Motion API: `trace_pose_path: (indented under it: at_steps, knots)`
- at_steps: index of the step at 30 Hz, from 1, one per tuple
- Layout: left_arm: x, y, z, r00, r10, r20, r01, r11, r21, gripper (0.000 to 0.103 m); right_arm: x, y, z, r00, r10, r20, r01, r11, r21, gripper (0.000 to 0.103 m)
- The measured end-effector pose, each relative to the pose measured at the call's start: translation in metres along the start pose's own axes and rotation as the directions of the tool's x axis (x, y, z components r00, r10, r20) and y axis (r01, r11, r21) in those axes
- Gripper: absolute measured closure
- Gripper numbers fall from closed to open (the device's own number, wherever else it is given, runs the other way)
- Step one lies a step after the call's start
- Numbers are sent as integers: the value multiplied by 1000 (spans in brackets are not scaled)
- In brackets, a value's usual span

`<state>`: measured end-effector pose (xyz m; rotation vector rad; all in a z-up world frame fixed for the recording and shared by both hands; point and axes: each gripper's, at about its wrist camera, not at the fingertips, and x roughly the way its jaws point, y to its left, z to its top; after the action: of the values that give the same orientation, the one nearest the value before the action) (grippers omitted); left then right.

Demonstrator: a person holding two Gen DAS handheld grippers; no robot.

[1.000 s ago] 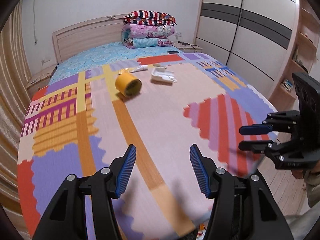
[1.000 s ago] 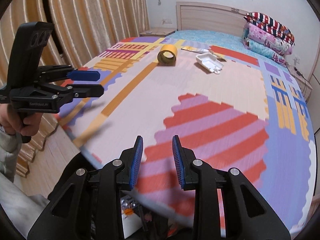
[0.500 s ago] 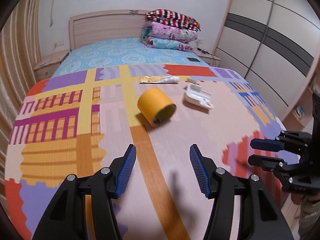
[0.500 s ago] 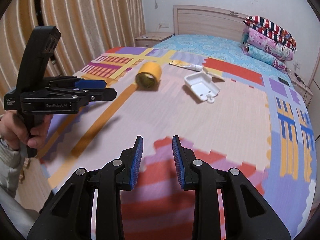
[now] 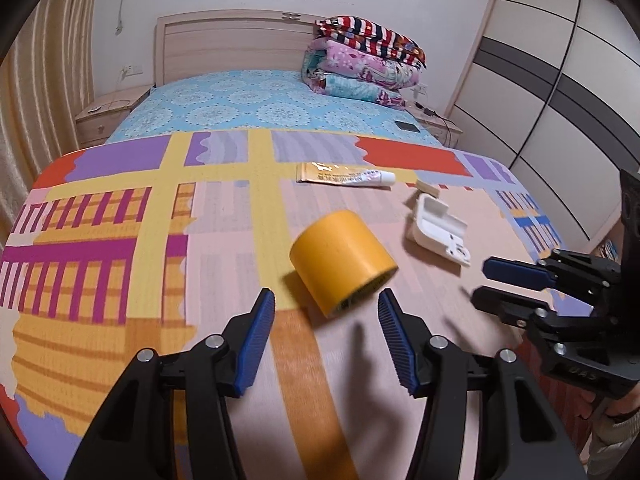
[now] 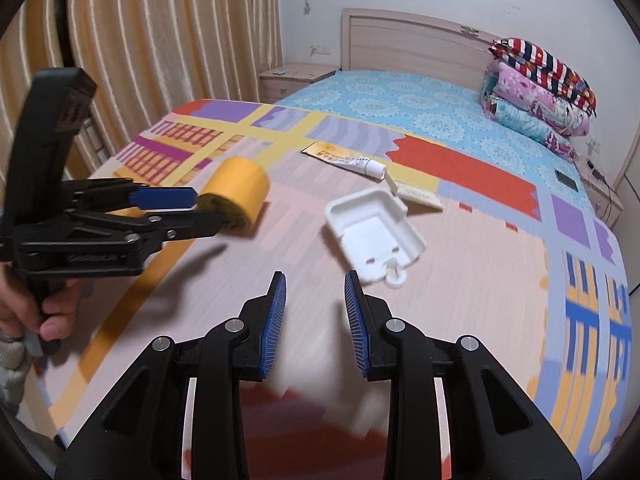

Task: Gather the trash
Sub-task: 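Grasp the yellow tape roll with the left tool while the right tool grasps the white tray, then carry the tape roll and white tray over the black bin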

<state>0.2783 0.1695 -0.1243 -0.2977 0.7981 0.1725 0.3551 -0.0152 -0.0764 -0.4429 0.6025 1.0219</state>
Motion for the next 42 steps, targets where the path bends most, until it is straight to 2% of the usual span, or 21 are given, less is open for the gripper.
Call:
trace_pose_path:
  at_steps: [2,4,6,8,9,12,14,19,30,42]
  knots:
    - [3,4,1,1000,10,-2,-10,1000,-17,66,6,-4,5,1000,3,-1,-3,1000,6,73]
    - [8,9,3,1000,-1,-10,0,999,-51,70,11,-6,8,1000,6,0,-6,1000,6,73]
    - [11,11,3,1000,5,-11,-5,998,-57,74,15,-7,10,1000,2,-1,-2,1000,6,73]
    - [13,11,3,1000,1,-13,-2,998,-55,83,21,-8,11,1000,2,-9,-2,1000,5,73]
    - [13,11,3,1000,1,-14,-1,999,-54,84,22,-8,11,1000,3,-8,-2,1000,3,73]
    - [12,8,2,1000,-5,-12,5,999,-33,88,25,-7,10,1000,-12,-7,12,1000,-10,87]
    - [10,7,2,1000,-6,-10,6,1000,-27,92,22,-9,10,1000,4,2,-4,1000,5,91]
    - [-1,5,-3,1000,-13,2,13,1000,-21,93,9,-5,7,1000,19,19,-19,1000,1,97]
    - [-35,0,-23,1000,-3,18,3,1000,-25,93,-27,21,-8,999,18,38,-17,1000,-21,98]
    - [-89,-26,-46,998,-14,58,13,1000,11,93,-80,45,-28,996,22,86,-20,1000,-23,98]
